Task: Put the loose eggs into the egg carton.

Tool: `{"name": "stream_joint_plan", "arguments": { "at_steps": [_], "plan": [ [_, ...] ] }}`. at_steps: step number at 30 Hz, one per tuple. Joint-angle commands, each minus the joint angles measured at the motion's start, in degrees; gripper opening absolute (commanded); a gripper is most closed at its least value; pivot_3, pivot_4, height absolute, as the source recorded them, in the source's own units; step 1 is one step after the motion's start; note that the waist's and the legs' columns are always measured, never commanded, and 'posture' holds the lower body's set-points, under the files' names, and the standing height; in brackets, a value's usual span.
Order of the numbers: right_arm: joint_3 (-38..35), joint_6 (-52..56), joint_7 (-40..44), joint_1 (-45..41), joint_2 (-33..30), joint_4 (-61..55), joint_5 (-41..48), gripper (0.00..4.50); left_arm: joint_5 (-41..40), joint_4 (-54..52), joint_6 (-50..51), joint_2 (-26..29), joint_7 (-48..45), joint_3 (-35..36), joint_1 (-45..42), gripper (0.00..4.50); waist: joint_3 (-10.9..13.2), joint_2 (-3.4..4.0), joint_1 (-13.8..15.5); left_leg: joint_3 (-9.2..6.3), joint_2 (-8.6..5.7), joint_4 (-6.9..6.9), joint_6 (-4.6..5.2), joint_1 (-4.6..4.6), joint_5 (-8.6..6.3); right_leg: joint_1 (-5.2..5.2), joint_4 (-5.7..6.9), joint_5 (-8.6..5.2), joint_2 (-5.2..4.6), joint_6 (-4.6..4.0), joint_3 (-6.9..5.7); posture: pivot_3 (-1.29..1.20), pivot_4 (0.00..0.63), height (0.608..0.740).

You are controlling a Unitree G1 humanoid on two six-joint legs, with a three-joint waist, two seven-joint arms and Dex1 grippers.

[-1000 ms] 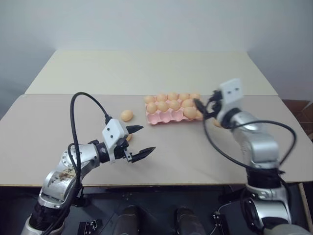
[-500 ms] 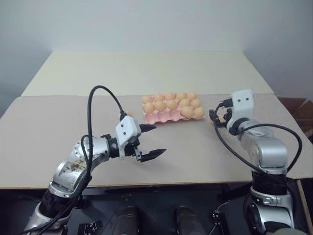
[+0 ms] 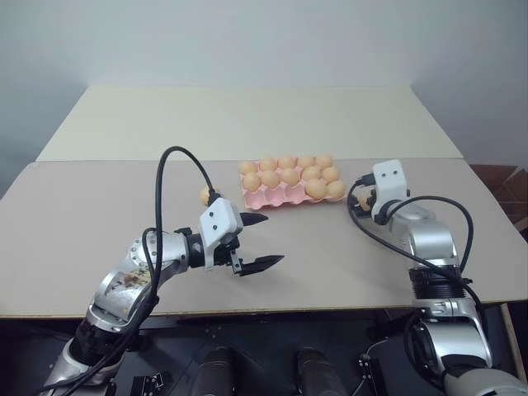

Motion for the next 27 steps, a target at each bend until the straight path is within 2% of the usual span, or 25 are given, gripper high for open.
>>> {"name": "stream_joint_plan", "arguments": {
  "at_steps": [1,3,6,10,15,19,21,23,27],
  "plan": [
    [-1.6,-1.9,-1.8,-2.3,0.3,1.6,-0.5,4.49,0.0,-1.4,-0.8,0.2,0.0,0.7,-0.4,4.5,0.0,0.0,0.0,0.0,0.0,0.0,0.0,0.0,0.0,0.0,0.0,0.0,0.0,0.0,0.0,0.0,0.15,0.74],
    [-2.2,-2.3,-2.3,-2.6,0.6,2.2,-0.1,4.49,0.1,-1.4,-0.8,0.2,0.1,0.8,-0.3,4.5,0.0,0.0,0.0,0.0,0.0,0.0,0.0,0.0,0.0,0.0,0.0,0.0,0.0,0.0,0.0,0.0,0.15,0.74],
    [-2.4,-2.3,-2.5,-2.7,0.7,2.4,0.0,3.94,0.2,-1.3,-0.9,0.2,0.2,0.9,-0.2,4.5,0.0,0.0,0.0,0.0,0.01,0.0,0.0,0.0,0.0,0.0,0.0,0.0,0.0,0.0,0.0,0.0,0.15,0.74],
    [-2.6,-1.8,-2.2,-2.4,0.5,1.4,0.1,2.74,0.3,-1.2,-1.1,0.4,0.1,1.2,0.0,4.5,0.0,0.0,0.0,0.0,0.0,0.0,0.0,0.0,0.0,0.0,0.0,0.0,0.0,0.0,0.0,0.0,0.15,0.74],
    [-2.7,0.4,-1.0,-0.4,-0.1,-5.2,0.9,2.68,-0.1,-2.0,-0.7,1.1,0.8,2.9,1.7,4.5,0.0,0.0,-0.1,-0.01,0.01,0.0,0.0,0.0,0.0,-0.01,0.01,0.0,0.0,0.0,0.0,0.0,0.15,0.74],
    [-2.0,5.8,1.1,3.6,-1.4,-24.4,2.3,2.68,-1.9,-4.6,1.0,2.8,1.8,7.2,5.4,4.5,0.0,0.01,0.0,-0.04,0.01,-0.03,0.0,-0.1,0.0,-0.13,0.02,0.0,-0.02,0.0,0.0,0.0,0.15,0.74],
    [-1.9,10.1,1.8,4.5,0.6,-33.3,4.9,2.68,-2.7,-5.7,1.5,3.8,2.1,9.1,7.5,4.5,0.0,0.01,-0.2,-0.04,0.02,-0.03,0.0,-0.18,0.0,-0.26,0.07,0.0,-0.02,0.0,0.04,0.0,0.15,0.74],
    [0.1,12.2,1.8,5.0,3.3,-37.5,6.2,2.68,-2.7,-5.9,1.8,4.5,2.2,10.0,8.8,4.5,0.0,0.01,-0.5,-0.17,0.06,-0.04,0.0,-0.17,0.0,-0.38,0.22,0.0,0.0,0.0,0.12,0.0,0.15,0.74],
    [5.7,10.4,-0.1,4.2,10.0,-35.5,5.4,2.68,-1.0,-4.6,1.4,5.1,3.6,9.8,9.1,4.5,0.0,0.0,-0.5,-0.1,0.06,-0.03,-0.04,0.01,0.03,-0.19,0.25,0.02,0.06,-0.04,0.04,0.0,0.15,0.74]
  ]
}}
